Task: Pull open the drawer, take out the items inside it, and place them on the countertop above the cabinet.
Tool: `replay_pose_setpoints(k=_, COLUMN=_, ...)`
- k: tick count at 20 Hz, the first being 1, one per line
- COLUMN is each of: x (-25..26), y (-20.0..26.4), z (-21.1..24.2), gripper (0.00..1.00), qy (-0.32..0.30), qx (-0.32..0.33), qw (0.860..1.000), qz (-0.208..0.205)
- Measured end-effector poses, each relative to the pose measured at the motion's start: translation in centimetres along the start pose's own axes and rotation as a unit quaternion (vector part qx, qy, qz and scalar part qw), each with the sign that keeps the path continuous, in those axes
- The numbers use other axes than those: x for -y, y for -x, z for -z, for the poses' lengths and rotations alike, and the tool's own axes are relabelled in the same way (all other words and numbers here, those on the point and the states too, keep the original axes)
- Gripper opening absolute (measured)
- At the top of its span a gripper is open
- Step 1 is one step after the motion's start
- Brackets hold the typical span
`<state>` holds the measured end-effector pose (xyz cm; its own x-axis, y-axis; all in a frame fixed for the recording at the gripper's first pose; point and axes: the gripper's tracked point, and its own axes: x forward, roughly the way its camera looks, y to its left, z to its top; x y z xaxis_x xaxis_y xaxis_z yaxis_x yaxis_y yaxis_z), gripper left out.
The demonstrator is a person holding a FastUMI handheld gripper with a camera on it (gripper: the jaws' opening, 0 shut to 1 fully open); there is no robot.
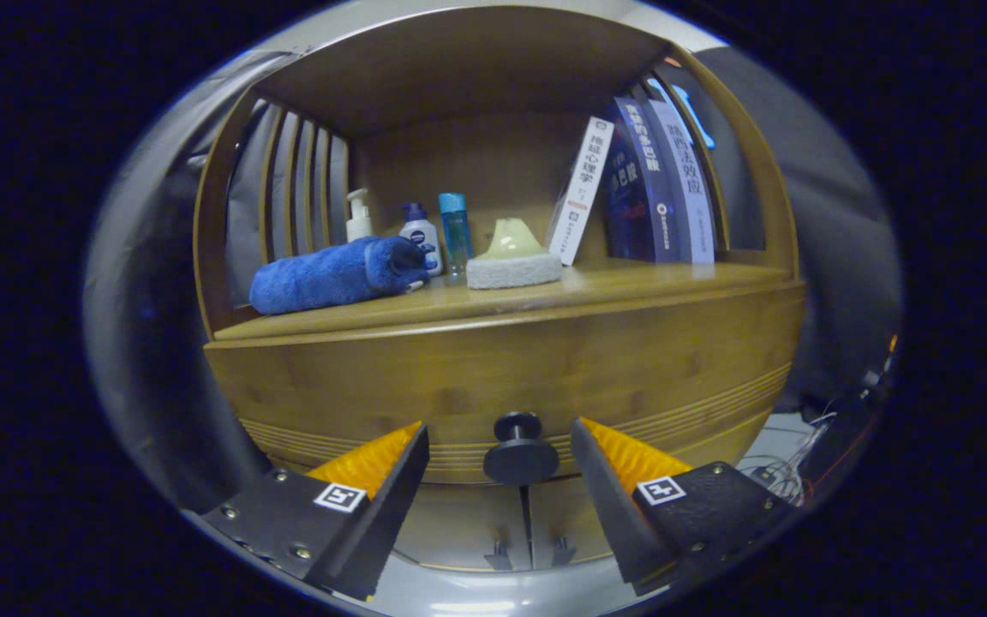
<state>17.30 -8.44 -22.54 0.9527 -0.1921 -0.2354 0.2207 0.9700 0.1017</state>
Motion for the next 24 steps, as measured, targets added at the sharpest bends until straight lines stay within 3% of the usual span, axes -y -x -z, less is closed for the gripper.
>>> replay_pose_setpoints(k=5, x=-1.9, y=3.6, z=-3.6, gripper=0.99, qy=0.032, qx=-0.005, qw=0.999, qz=-0.005)
replay_pose_setpoints(k=11, x=-5.0, y=9.2, z=-8.7, gripper=0.99, qy=-0.017, qx=0.037, qw=0.998, qz=-0.049)
replay_pose_setpoints(k=19, x=-0.2, y=20.8, z=-19.3, gripper=0.99, qy=-0.077, qx=0.101, qw=0.992, qz=-0.017)
replay_pose_setpoints(k=24, x=3.5, y=26.7, z=-23.5, gripper=0.99, qy=-0.079, qx=0.138, qw=0.987, qz=0.004)
